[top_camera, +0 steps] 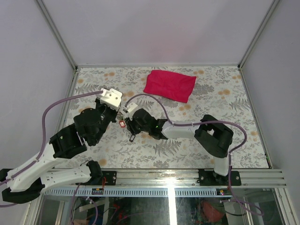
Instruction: Put the keys on the keyring
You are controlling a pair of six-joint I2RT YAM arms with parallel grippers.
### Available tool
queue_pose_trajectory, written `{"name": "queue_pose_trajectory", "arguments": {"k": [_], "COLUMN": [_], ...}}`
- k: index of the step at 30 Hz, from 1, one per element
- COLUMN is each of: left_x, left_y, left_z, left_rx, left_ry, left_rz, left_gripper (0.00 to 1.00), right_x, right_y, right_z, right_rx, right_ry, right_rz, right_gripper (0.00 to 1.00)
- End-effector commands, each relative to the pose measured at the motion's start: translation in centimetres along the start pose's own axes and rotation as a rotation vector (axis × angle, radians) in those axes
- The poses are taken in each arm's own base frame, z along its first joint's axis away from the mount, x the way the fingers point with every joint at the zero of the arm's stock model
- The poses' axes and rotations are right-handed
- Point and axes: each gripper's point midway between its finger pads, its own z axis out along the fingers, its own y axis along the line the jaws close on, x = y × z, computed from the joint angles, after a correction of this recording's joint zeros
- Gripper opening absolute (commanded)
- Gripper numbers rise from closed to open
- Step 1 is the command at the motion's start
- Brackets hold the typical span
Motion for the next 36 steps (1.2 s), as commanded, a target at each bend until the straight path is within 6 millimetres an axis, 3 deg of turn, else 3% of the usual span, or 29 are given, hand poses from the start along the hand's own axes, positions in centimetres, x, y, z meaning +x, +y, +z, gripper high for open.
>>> {"name": "queue_pose_trajectory", "arguments": {"k": [1, 11, 28, 32, 36], "left_x": [-2.2, -3.8, -3.6, -3.5, -3.5], "left_y": [2.7, 5.0, 4.7, 4.6, 4.6], "left_z": [-0.7, -2.1, -2.0, -2.0, -1.9], "left_rx": [-0.111, -0.158, -0.147, -0.148, -0.149], "left_ry": [-0.044, -0.089, -0.089, -0.088, -0.086], "left_rz": [-0.074, -0.099, -0.082, -0.081, -0.080], "left_gripper": [0.00, 0.00, 0.00, 0.00, 0.00], "right_x": [2.9, 4.4, 5.5, 5.5, 5.6], "right_y": [-0.8, -0.3, -0.1, 0.0, 0.0], "right_z": [0.5, 1.4, 2.0, 2.0, 1.9], "right_rx": [0.210, 0.292, 0.365, 0.382, 0.386], "right_ry": [0.138, 0.238, 0.316, 0.329, 0.333], "right_rz": [0.198, 0.175, 0.033, -0.006, -0.010], "right_gripper": [0.44, 0.40, 0.39, 0.34, 0.22]}}
